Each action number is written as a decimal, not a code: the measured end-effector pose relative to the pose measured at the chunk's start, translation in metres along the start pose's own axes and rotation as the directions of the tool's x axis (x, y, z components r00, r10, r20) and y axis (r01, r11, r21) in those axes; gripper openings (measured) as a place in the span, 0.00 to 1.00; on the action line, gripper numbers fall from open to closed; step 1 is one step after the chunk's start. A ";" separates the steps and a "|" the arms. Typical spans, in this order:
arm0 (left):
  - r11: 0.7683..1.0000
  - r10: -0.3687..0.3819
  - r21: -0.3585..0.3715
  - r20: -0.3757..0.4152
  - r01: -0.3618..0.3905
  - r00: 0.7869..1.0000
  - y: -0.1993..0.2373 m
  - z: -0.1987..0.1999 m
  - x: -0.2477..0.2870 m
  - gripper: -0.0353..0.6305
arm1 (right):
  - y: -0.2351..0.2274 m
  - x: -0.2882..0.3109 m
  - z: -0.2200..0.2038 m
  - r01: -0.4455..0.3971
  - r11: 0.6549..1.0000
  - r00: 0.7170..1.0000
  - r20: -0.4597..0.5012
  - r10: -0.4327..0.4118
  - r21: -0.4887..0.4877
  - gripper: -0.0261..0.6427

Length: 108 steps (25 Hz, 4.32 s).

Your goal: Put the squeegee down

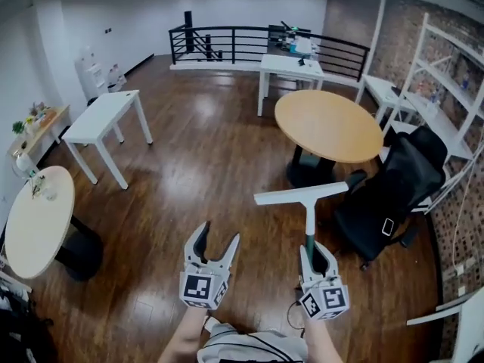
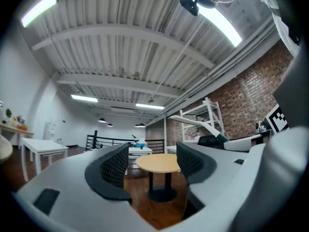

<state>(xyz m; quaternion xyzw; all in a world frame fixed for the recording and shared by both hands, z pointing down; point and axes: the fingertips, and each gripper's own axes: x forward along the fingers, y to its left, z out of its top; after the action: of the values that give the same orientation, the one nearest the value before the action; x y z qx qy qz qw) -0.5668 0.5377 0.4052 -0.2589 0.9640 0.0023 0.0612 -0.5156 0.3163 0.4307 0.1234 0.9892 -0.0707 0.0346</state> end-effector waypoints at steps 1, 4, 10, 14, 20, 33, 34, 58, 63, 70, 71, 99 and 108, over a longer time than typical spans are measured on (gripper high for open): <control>0.999 -0.047 -0.010 0.000 0.047 0.999 -0.031 0.000 0.012 0.51 | -0.026 -0.021 0.005 0.046 0.999 0.999 0.011 -0.046 -0.001 0.21; 0.987 -0.159 -0.012 0.006 0.159 0.987 -0.115 -0.008 0.042 0.51 | -0.097 -0.086 0.019 0.163 0.987 0.986 0.044 -0.163 -0.010 0.21; 0.857 -0.514 -0.026 0.009 0.514 0.858 -0.323 -0.023 0.092 0.51 | -0.214 -0.247 0.033 0.506 0.862 0.858 0.101 -0.504 0.008 0.21; 0.721 -0.692 -0.048 0.017 0.692 0.722 -0.451 -0.026 0.100 0.51 | -0.260 -0.351 0.037 0.679 0.733 0.726 0.119 -0.678 0.032 0.21; 0.366 -0.928 -0.067 0.045 0.928 0.369 -0.653 -0.022 0.061 0.51 | -0.288 -0.522 0.049 0.910 0.408 0.389 0.191 -0.901 0.071 0.21; -0.185 -0.975 -0.092 0.143 0.978 -0.170 -0.973 -0.033 -0.051 0.51 | -0.331 -0.776 0.042 0.987 -0.095 -0.118 0.177 -0.977 0.131 0.21; -0.210 -0.969 -0.089 0.154 0.974 -0.195 -0.994 -0.029 -0.056 0.51 | -0.339 -0.789 0.048 0.984 -0.111 -0.135 0.179 -0.974 0.139 0.21; -0.313 -0.946 -0.164 0.145 0.936 -0.291 -1.322 -0.007 -0.239 0.51 | -0.434 -1.122 0.105 0.975 -0.182 -0.206 0.223 -0.953 0.125 0.21; -0.276 -0.959 -0.144 0.116 0.950 -0.260 -1.361 -0.009 -0.263 0.51 | -0.457 -1.167 0.101 0.980 -0.130 -0.163 0.229 -0.960 0.154 0.21; -0.247 -0.966 -0.086 0.099 0.965 -0.238 -1.426 -0.016 -0.256 0.50 | -0.508 -1.211 0.096 0.968 -0.115 -0.163 0.212 -0.964 0.221 0.21; -0.249 -0.965 -0.074 0.098 0.966 -0.241 -1.439 -0.020 -0.254 0.51 | -0.518 -1.218 0.095 0.968 -0.124 -0.170 0.210 -0.963 0.218 0.21; -0.192 -0.981 -0.148 0.040 0.970 -0.188 -1.795 -0.077 -0.151 0.50 | -0.868 -1.411 0.096 0.973 -0.106 -0.118 0.048 -0.992 0.204 0.21; -0.118 -0.993 -0.097 0.013 0.988 -0.117 -1.913 -0.073 -0.151 0.51 | -0.968 -1.497 0.064 0.973 -0.037 -0.031 -0.033 -0.999 0.229 0.21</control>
<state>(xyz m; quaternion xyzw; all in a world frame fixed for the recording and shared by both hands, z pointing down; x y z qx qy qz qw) 0.5098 -1.0457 0.5480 -0.8939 0.4479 -0.0165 0.0021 0.6943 -0.9799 0.6231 -0.6233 0.7619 -0.1731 0.0325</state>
